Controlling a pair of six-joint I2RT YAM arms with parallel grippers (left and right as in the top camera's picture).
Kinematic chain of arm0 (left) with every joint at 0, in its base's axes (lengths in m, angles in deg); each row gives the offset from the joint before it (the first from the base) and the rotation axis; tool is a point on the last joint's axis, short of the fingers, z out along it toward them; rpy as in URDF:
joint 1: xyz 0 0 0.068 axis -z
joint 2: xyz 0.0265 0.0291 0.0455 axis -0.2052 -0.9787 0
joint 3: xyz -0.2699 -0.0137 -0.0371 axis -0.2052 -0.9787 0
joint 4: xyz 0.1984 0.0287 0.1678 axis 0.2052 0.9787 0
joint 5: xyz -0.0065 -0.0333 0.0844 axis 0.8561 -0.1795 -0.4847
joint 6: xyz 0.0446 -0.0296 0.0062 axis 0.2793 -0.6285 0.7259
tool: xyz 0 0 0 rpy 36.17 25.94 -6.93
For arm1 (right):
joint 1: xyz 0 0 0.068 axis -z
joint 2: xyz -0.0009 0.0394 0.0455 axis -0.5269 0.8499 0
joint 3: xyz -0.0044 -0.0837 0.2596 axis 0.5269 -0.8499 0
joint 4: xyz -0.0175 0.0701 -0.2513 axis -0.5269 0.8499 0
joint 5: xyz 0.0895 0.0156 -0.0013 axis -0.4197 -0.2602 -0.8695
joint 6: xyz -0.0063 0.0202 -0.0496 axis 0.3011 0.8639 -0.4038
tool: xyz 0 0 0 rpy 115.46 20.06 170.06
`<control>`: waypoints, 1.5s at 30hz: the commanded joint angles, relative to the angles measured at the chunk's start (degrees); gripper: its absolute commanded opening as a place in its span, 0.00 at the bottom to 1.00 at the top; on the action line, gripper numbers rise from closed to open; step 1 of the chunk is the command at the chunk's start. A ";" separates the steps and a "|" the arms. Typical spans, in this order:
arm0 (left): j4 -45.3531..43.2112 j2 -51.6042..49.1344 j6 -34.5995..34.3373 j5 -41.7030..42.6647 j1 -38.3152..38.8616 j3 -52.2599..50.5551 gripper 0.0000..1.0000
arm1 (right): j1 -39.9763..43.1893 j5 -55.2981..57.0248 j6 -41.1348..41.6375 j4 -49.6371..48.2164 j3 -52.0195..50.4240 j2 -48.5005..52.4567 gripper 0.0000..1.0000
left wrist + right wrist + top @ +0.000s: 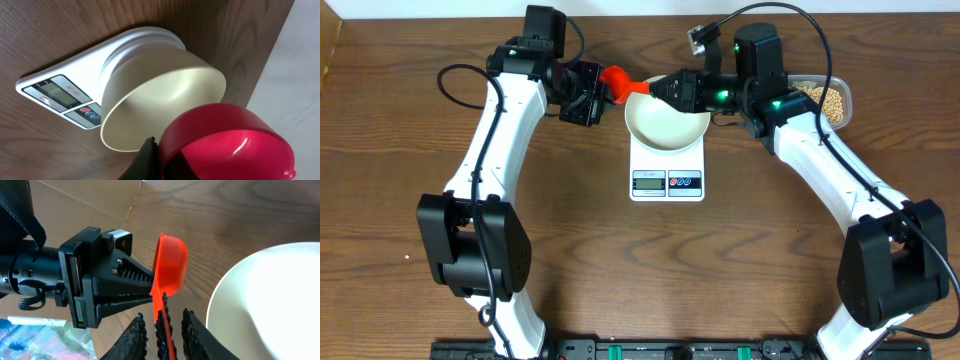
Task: Scoop item into bowl and weigh 50g on scale
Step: 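Reach the right gripper to the scoop handle above the bowl, then close the right gripper on the handle and open the left gripper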
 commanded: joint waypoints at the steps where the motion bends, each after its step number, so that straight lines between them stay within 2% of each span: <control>1: 0.22 1.38 0.55 0.98 0.17 1.27 0.07 | -1.07 -0.39 -0.50 0.07 0.98 -0.20 0.22; 25: 0.42 1.38 0.57 0.98 0.17 1.27 0.07 | -1.57 -0.02 -0.48 0.04 0.98 -0.20 0.14; 45: 1.88 1.38 3.58 0.96 0.17 1.27 0.07 | -1.60 1.53 0.96 -0.37 0.98 -0.20 0.16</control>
